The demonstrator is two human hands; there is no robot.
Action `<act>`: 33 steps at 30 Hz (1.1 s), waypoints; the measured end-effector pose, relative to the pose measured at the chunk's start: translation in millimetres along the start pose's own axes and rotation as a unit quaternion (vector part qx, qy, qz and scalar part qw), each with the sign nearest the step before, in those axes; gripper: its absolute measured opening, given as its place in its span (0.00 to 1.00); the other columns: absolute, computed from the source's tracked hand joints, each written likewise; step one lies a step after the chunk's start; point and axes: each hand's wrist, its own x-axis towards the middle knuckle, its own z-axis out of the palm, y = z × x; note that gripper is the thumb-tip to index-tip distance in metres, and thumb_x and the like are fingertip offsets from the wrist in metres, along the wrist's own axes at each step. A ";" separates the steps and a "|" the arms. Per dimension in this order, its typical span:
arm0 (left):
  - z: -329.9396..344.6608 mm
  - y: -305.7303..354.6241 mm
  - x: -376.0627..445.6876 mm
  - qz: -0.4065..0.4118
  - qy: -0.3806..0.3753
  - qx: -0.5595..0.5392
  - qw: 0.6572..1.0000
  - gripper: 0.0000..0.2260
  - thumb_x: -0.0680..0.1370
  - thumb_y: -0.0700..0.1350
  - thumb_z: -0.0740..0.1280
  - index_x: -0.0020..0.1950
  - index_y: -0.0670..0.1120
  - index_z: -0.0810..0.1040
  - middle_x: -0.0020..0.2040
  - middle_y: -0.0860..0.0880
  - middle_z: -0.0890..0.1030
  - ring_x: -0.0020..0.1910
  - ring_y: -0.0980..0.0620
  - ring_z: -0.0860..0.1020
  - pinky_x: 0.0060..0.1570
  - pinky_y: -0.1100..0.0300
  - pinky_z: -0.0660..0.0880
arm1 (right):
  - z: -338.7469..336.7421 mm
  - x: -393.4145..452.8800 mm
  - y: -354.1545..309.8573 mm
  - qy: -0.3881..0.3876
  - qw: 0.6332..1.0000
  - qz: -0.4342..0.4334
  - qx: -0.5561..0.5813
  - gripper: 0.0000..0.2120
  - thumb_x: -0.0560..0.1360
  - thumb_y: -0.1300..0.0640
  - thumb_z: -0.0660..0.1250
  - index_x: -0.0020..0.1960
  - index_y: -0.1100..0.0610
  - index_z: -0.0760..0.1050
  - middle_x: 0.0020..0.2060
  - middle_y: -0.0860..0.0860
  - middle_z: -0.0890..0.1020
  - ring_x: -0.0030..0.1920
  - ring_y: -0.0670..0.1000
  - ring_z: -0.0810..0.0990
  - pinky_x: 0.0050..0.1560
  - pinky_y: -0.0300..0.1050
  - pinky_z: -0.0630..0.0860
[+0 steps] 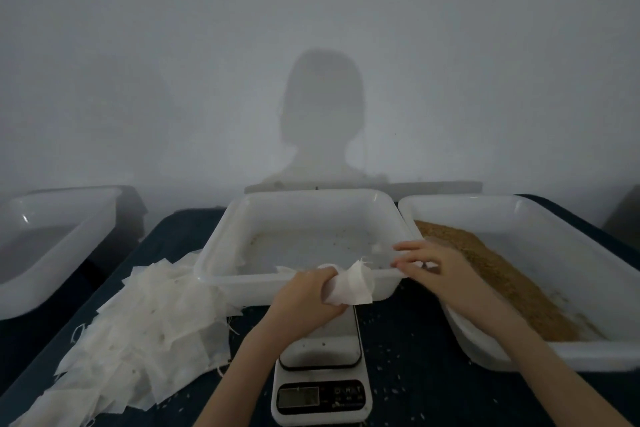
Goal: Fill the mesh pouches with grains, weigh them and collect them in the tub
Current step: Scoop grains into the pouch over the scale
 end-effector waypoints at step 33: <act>34.9 6.5 12.5 0.000 -0.033 -0.022 0.999 0.04 0.72 0.55 0.67 0.41 0.57 0.75 0.34 0.60 0.78 0.34 0.64 0.75 0.32 0.69 0.66 | -123.7 -14.7 108.5 -0.091 0.888 0.261 -0.366 0.13 0.77 0.58 0.65 0.58 0.44 0.79 0.59 0.39 0.79 0.51 0.43 0.76 0.38 0.33 0.71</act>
